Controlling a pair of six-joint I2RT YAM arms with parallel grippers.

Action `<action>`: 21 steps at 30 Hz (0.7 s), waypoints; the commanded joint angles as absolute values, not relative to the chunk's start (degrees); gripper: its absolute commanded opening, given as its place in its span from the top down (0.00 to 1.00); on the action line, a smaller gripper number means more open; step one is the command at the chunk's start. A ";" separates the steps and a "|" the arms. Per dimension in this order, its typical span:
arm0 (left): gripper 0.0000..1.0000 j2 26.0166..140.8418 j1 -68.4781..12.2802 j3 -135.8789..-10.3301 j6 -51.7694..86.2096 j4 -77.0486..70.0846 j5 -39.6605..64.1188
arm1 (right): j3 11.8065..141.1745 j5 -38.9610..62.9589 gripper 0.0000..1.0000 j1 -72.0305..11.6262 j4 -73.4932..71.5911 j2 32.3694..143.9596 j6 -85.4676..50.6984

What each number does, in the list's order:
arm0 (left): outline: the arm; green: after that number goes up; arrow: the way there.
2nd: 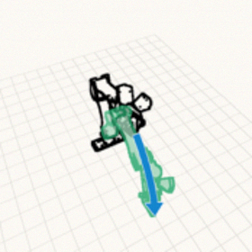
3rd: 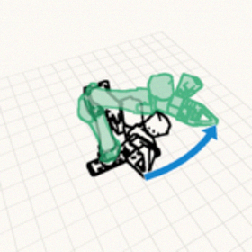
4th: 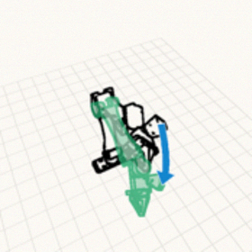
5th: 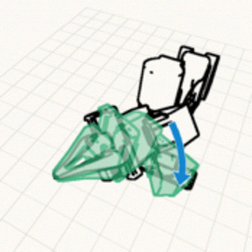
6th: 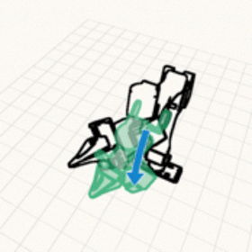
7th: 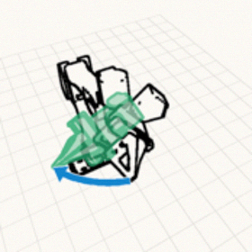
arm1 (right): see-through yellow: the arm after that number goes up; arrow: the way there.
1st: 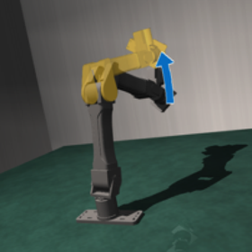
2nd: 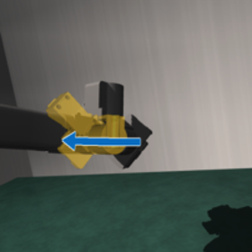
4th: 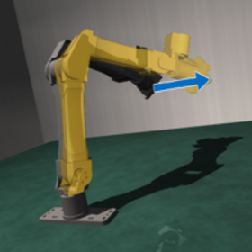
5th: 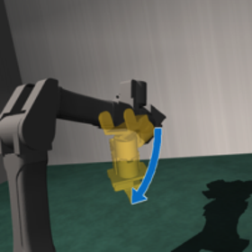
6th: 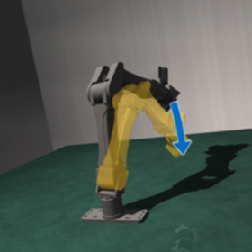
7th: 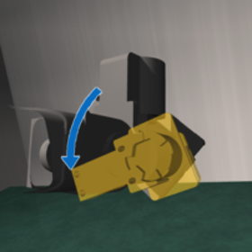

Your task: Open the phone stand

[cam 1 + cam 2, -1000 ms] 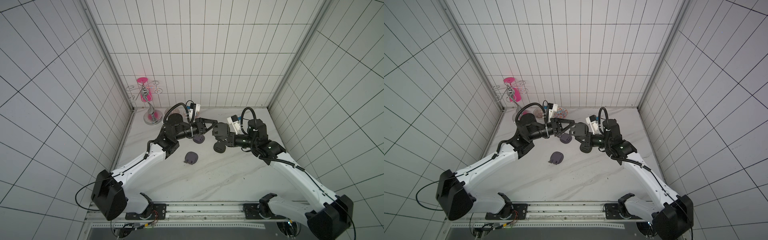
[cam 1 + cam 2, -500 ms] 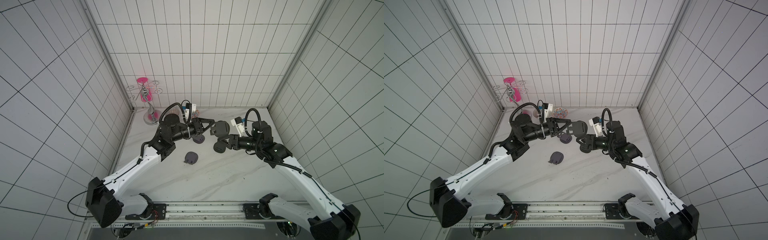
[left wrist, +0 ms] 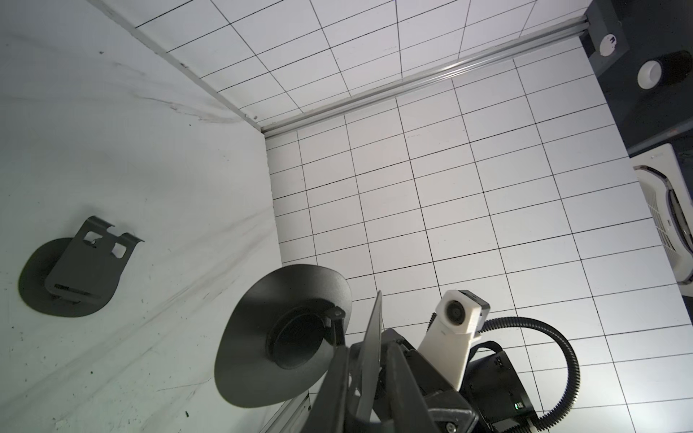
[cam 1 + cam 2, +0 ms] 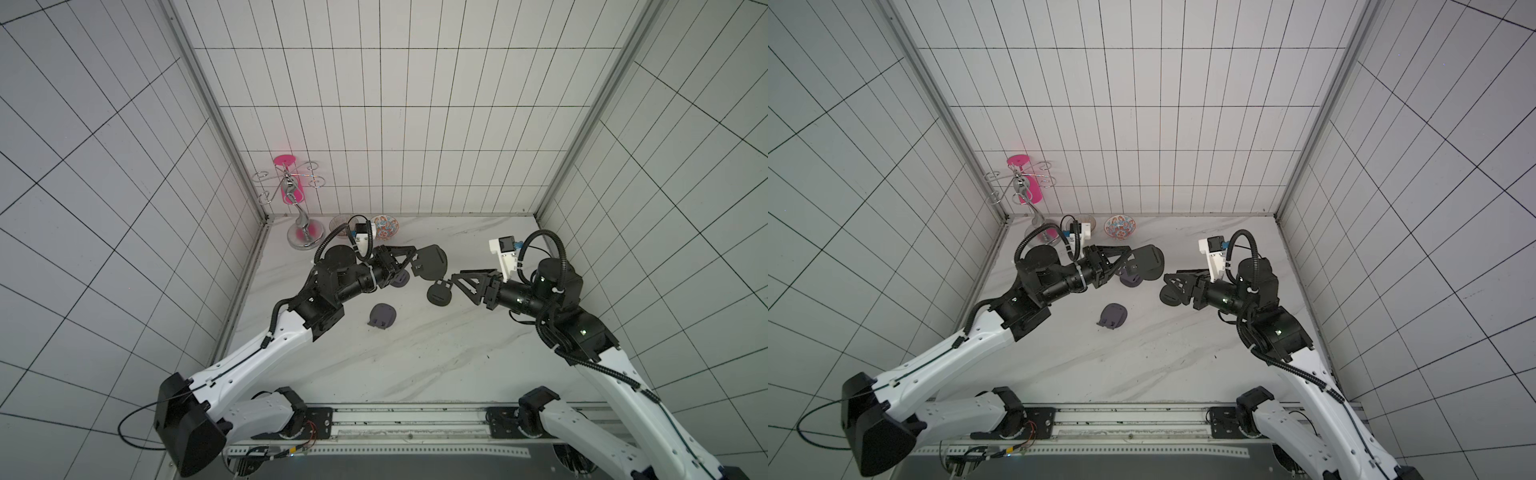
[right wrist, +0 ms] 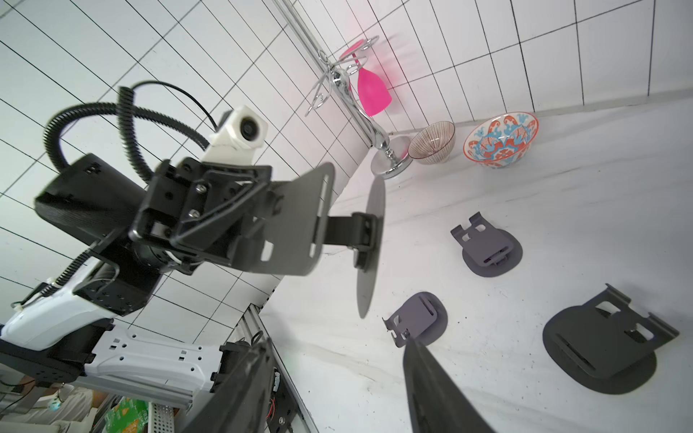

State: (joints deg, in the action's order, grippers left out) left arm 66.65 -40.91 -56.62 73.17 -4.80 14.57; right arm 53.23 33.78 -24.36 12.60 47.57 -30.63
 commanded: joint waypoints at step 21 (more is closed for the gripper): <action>1.00 66.09 -43.36 -57.32 77.43 -7.82 7.19 | 48.52 36.91 0.49 -24.04 0.08 55.86 -32.91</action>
State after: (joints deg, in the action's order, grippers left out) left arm 65.82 -43.09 -56.12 76.55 -4.69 7.09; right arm 48.75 35.57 -24.36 3.07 54.61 -32.34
